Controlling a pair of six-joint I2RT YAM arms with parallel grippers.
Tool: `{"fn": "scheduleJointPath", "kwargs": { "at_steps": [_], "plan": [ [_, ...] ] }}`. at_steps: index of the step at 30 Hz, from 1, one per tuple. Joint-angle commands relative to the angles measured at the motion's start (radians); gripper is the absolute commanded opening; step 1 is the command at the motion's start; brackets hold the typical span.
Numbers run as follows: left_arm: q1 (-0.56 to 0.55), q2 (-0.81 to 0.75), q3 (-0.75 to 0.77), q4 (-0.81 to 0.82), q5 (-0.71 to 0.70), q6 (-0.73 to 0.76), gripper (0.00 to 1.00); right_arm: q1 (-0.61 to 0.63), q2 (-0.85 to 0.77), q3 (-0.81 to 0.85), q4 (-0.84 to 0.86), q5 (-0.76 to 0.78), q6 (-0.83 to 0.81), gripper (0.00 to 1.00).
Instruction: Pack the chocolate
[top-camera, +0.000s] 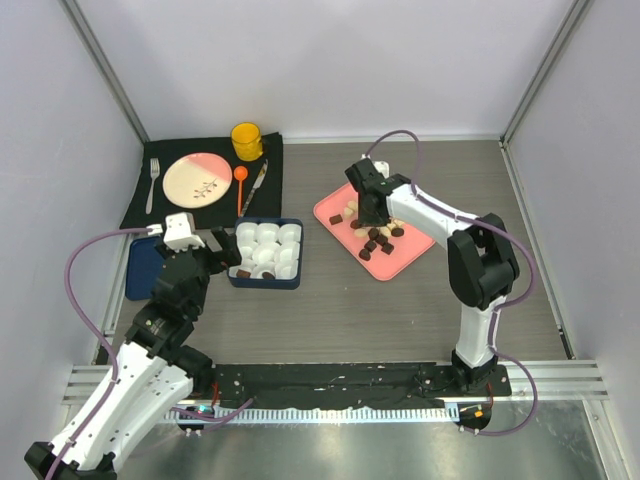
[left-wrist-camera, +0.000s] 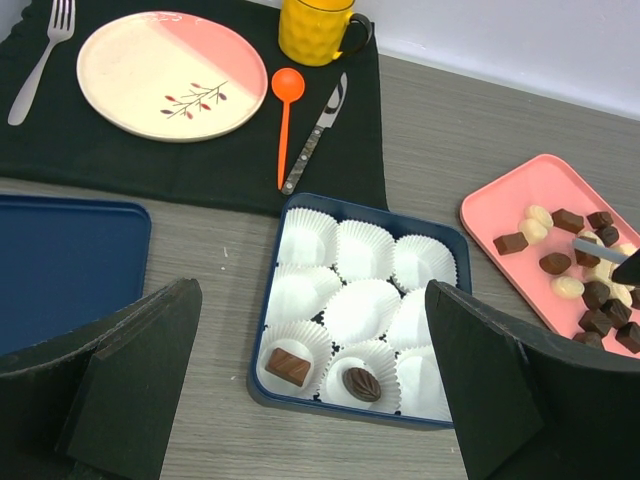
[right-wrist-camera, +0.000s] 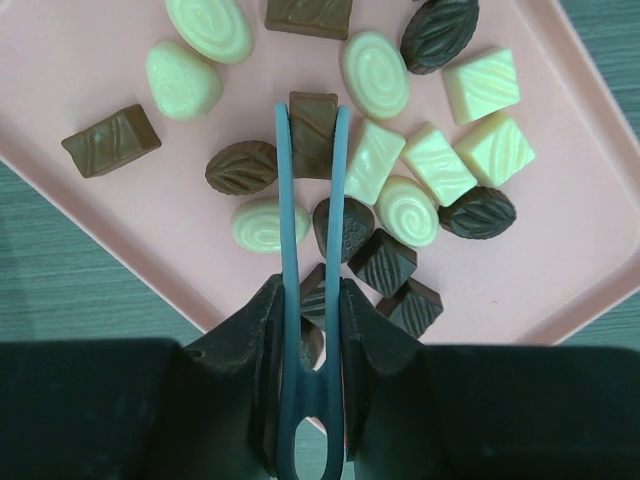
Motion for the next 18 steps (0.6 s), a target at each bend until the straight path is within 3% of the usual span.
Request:
{"fn": "scheduleJointPath", "kwargs": {
  "at_steps": [1, 10, 18],
  "plan": [
    [0.005, 0.01, 0.041, 0.024, -0.003, 0.004, 1.0, 0.033, -0.119, 0.064, 0.005, 0.038, -0.105, 0.11],
    [0.006, 0.023, 0.043, 0.025, -0.003, 0.007, 1.0, 0.2, -0.209, 0.035, 0.092, -0.062, -0.381, 0.11],
    [0.013, 0.026, 0.043, 0.024, -0.003, 0.007, 1.0, 0.348, -0.221, 0.009, 0.133, -0.195, -0.462, 0.11]
  ]
}}
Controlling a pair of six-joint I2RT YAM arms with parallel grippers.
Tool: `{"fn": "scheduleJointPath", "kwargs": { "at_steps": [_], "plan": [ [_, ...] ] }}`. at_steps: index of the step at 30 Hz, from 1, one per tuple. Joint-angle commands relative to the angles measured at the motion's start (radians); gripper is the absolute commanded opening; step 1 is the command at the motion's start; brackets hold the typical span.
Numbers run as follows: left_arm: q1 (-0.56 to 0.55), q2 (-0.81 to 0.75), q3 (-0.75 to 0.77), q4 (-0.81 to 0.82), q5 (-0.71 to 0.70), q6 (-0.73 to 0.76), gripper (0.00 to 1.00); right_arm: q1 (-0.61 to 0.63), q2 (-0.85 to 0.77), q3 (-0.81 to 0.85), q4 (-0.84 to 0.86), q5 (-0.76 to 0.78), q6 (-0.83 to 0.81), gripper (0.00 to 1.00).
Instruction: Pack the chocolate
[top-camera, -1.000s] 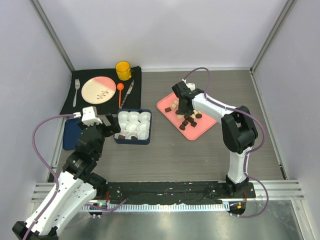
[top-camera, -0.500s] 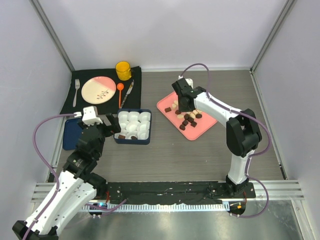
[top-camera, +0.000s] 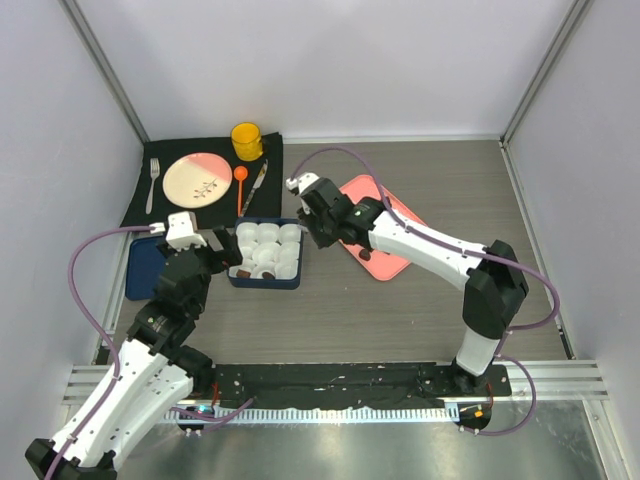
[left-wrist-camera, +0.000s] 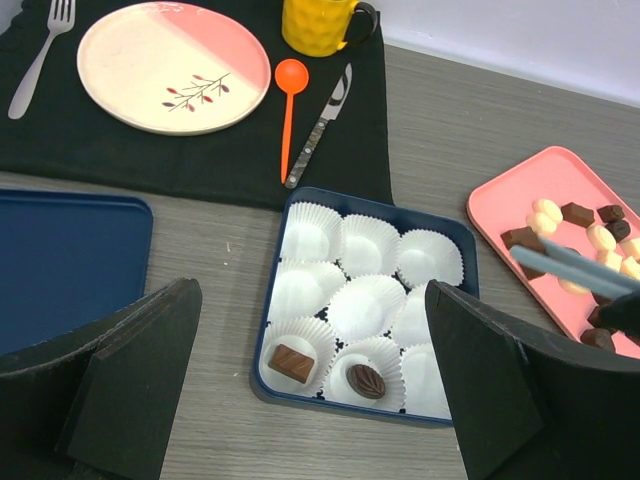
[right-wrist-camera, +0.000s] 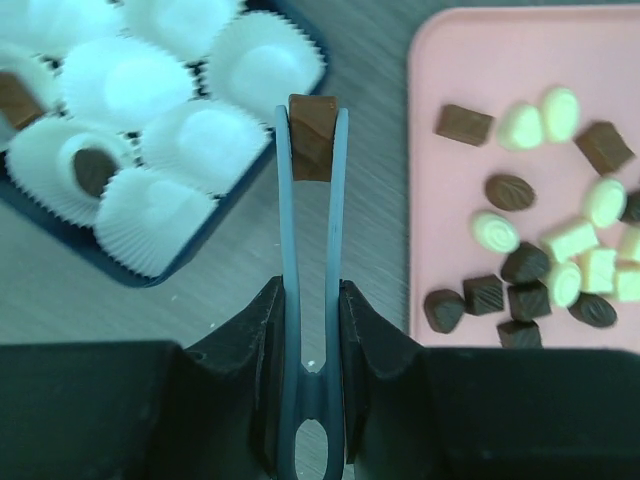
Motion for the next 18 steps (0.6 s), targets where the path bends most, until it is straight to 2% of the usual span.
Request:
{"fn": "scheduleJointPath", "kwargs": {
  "at_steps": [1, 6, 18],
  "plan": [
    [0.013, 0.003, 0.044, 0.024, -0.003, 0.008, 1.0, 0.057, -0.046, -0.01, 0.064, -0.1, -0.083, 0.11],
    [0.016, 0.003, 0.044, 0.024, -0.003, 0.006, 1.0, 0.109, -0.029, -0.039, 0.081, -0.141, -0.098, 0.11],
    [0.018, 0.004, 0.044, 0.022, -0.003, 0.005, 1.0, 0.134, 0.026, -0.079, 0.104, -0.207, -0.098, 0.15]
  ]
}}
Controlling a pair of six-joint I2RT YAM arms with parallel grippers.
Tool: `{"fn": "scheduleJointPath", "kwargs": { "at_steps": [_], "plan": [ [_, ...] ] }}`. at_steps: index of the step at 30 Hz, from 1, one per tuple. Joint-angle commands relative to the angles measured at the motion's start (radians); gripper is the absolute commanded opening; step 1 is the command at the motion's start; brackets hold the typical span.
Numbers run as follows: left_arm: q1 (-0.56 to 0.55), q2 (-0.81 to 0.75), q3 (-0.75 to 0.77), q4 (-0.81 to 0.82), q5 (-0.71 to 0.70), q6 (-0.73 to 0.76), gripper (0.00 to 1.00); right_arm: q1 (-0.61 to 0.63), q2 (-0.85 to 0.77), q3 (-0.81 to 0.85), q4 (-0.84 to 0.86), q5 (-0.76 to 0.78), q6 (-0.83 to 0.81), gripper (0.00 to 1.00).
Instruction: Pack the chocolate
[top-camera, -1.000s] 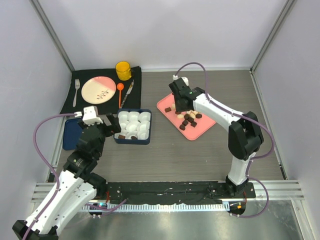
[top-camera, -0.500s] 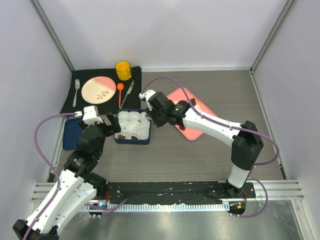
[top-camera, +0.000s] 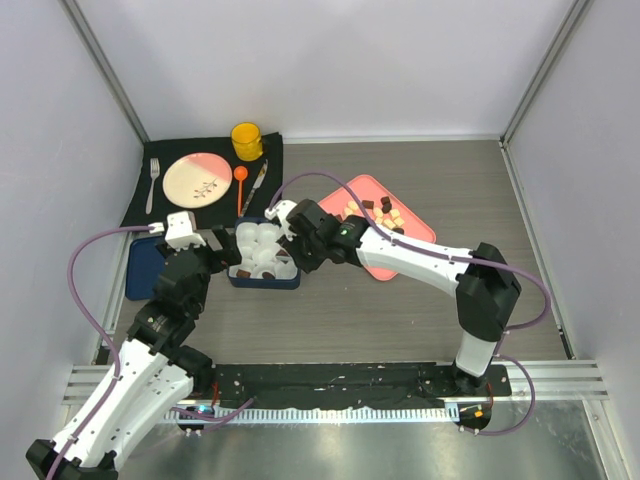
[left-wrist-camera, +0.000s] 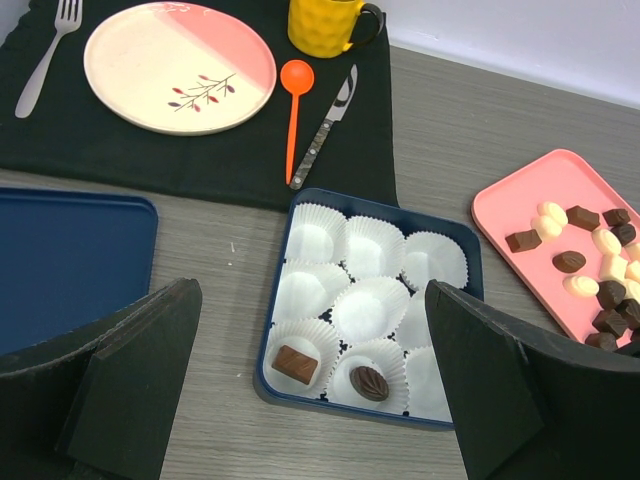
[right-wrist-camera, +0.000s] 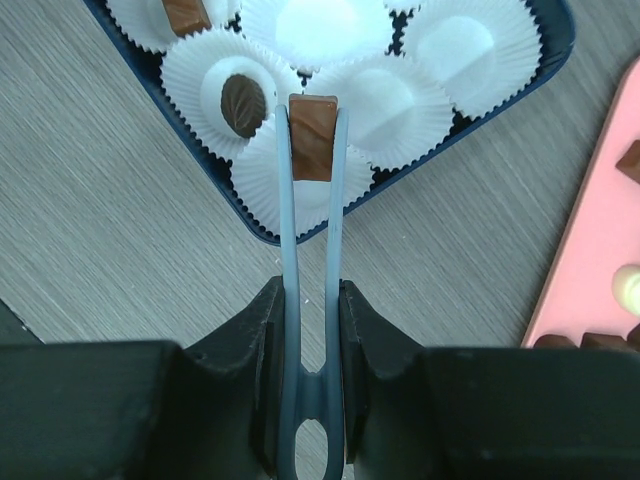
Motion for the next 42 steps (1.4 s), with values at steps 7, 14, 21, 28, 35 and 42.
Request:
{"fn": "scheduleJointPath", "kwargs": {
  "at_steps": [7, 14, 21, 28, 35, 42],
  "plan": [
    [0.009, 0.004, 0.044, 0.025, 0.0, 0.006, 1.0, 0.007, 0.022, -0.042, 0.04, -0.017, -0.017, 0.18],
    [0.009, 0.004, 0.043, 0.024, 0.0, 0.005, 1.0, 0.009, 0.031, -0.042, 0.039, -0.065, -0.017, 0.26],
    [0.012, 0.007, 0.043, 0.027, 0.003, 0.006, 1.0, 0.007, 0.027, -0.042, 0.025, -0.069, -0.041, 0.3],
    [0.013, 0.012, 0.043, 0.027, 0.006, 0.006, 1.0, 0.007, 0.022, -0.039, 0.011, -0.065, -0.047, 0.31],
    [0.015, 0.015, 0.043, 0.028, 0.008, 0.005, 1.0, 0.007, 0.019, -0.033, 0.008, -0.063, -0.05, 0.35],
    [0.013, 0.012, 0.043, 0.027, 0.006, 0.005, 1.0, 0.007, 0.015, -0.022, 0.008, -0.059, -0.049, 0.36]
  ]
}}
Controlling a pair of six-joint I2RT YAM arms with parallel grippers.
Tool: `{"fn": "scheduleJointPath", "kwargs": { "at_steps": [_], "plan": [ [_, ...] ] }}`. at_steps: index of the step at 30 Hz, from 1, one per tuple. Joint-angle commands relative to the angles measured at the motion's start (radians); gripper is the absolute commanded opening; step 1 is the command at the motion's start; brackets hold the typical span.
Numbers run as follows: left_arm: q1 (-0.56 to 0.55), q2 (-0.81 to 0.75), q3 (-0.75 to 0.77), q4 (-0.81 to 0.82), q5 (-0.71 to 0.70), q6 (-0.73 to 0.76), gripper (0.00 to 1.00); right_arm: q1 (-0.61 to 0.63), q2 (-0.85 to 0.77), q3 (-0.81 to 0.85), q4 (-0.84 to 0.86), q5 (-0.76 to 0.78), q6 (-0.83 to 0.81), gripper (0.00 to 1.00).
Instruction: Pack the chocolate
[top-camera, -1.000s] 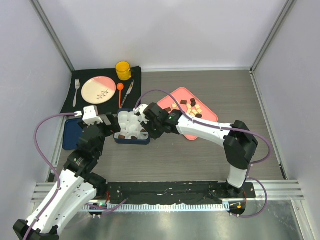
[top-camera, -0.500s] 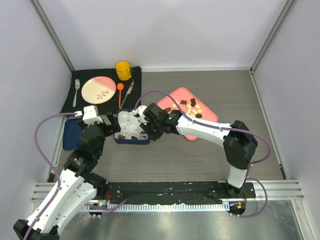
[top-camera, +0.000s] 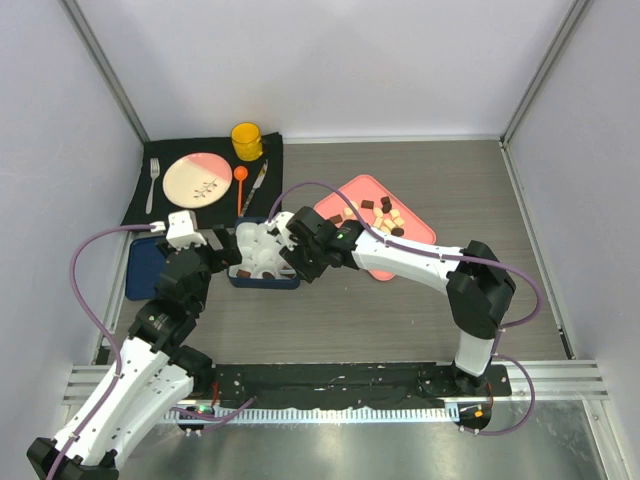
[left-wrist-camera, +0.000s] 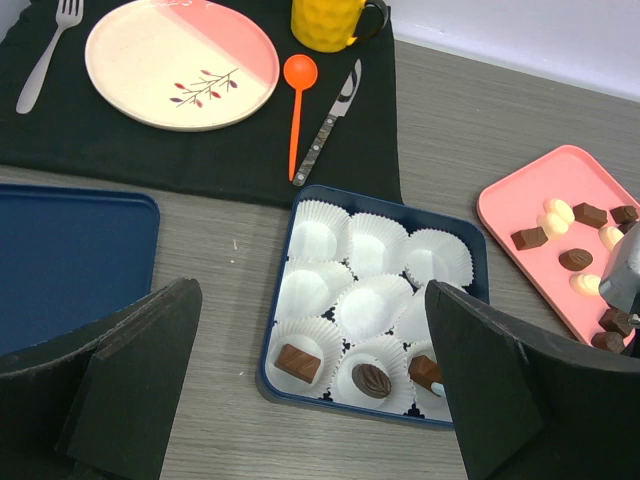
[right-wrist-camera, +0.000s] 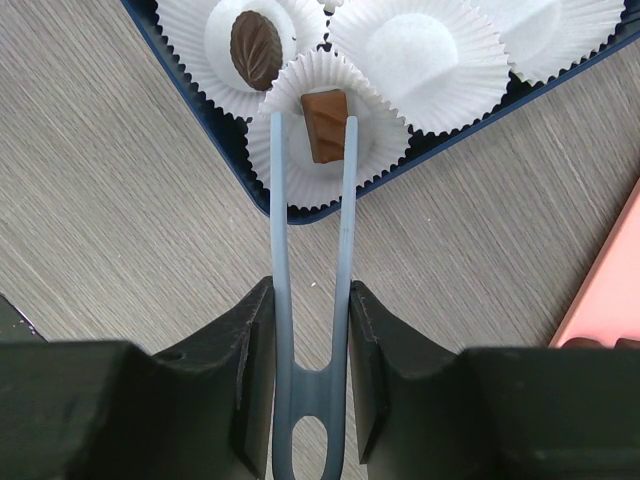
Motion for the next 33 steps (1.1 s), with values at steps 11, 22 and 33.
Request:
{"fn": "scheduleJointPath", "kwargs": {
  "at_steps": [11, 22, 33],
  "plan": [
    [0.009, -0.009, 0.043, 0.025, 0.0, 0.005, 1.0, -0.005, -0.119, 0.043, 0.03, 0.078, 0.016, 0.29],
    [0.007, -0.013, 0.043, 0.025, 0.008, 0.006, 1.0, -0.186, -0.225, -0.066, 0.047, 0.155, 0.104, 0.24],
    [0.009, -0.01, 0.043, 0.026, 0.016, 0.006, 1.0, -0.441, -0.222, -0.144, 0.047, 0.195, 0.182, 0.24]
  ]
}}
